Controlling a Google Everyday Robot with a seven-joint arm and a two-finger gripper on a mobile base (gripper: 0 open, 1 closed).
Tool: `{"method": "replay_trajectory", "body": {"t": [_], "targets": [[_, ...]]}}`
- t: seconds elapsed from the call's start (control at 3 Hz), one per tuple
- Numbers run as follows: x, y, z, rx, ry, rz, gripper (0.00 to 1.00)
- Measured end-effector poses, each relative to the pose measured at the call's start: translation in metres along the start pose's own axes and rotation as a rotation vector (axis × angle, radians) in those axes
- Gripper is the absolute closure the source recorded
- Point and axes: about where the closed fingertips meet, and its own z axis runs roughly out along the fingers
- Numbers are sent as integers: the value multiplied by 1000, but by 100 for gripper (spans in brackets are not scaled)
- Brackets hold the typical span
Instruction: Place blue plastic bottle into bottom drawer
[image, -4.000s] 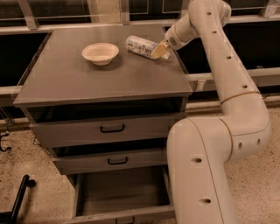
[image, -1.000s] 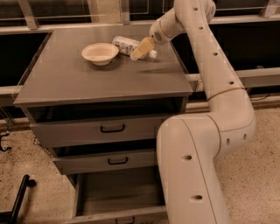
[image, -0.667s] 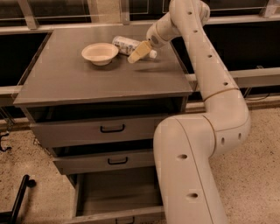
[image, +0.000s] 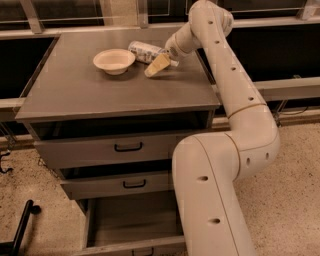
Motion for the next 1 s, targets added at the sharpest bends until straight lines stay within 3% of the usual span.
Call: {"method": "replay_trajectory", "body": {"t": [1.0], "targets": [[-1, 1, -6, -8, -3, 42, 88]]}}
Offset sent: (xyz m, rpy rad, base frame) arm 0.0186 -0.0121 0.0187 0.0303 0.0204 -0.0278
